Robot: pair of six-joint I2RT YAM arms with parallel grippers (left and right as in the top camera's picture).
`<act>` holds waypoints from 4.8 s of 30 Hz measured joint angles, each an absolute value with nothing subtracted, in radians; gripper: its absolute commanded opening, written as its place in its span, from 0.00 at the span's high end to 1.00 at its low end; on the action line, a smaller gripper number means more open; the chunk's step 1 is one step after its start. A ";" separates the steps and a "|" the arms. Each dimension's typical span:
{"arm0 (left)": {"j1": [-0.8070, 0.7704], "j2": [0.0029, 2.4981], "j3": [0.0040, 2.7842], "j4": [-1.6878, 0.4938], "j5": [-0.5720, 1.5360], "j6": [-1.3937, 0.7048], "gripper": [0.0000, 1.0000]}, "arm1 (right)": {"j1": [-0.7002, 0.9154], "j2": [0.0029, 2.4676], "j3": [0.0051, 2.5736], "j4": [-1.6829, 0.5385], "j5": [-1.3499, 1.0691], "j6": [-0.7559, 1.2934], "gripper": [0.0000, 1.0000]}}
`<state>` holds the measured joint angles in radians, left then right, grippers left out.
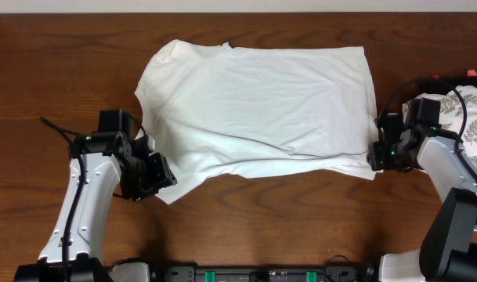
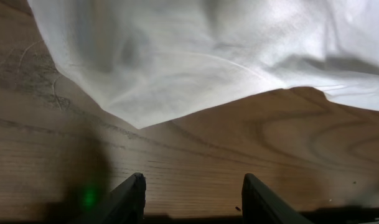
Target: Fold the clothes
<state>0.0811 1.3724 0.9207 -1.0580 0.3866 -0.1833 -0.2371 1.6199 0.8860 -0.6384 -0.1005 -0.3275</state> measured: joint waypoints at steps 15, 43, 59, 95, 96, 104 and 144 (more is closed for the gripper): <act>0.081 1.372 0.921 -1.058 0.387 -0.183 0.50 | -0.237 1.620 0.874 -0.596 -0.138 -0.352 0.51; 0.081 1.372 0.921 -1.082 0.385 -0.184 0.49 | -0.237 1.620 0.820 -0.501 -0.181 -0.287 0.99; 0.081 1.372 0.868 -0.949 0.159 -0.271 0.48 | -0.237 1.620 0.820 -0.518 -0.183 -0.261 0.99; 0.081 1.511 0.776 -0.695 0.205 -0.261 0.94 | -0.237 1.620 0.820 -0.526 -0.183 -0.253 0.99; 0.081 1.502 0.776 -0.695 0.207 -0.258 0.94 | -0.237 1.620 0.820 -0.525 -0.183 -0.253 0.99; 0.098 1.286 0.778 -0.682 0.214 -0.239 0.94 | -0.237 1.584 0.820 -0.519 -0.183 -0.226 0.99; 0.210 1.106 0.780 -0.465 0.236 -0.330 0.84 | -0.236 1.450 0.820 -0.422 -0.198 -0.076 0.99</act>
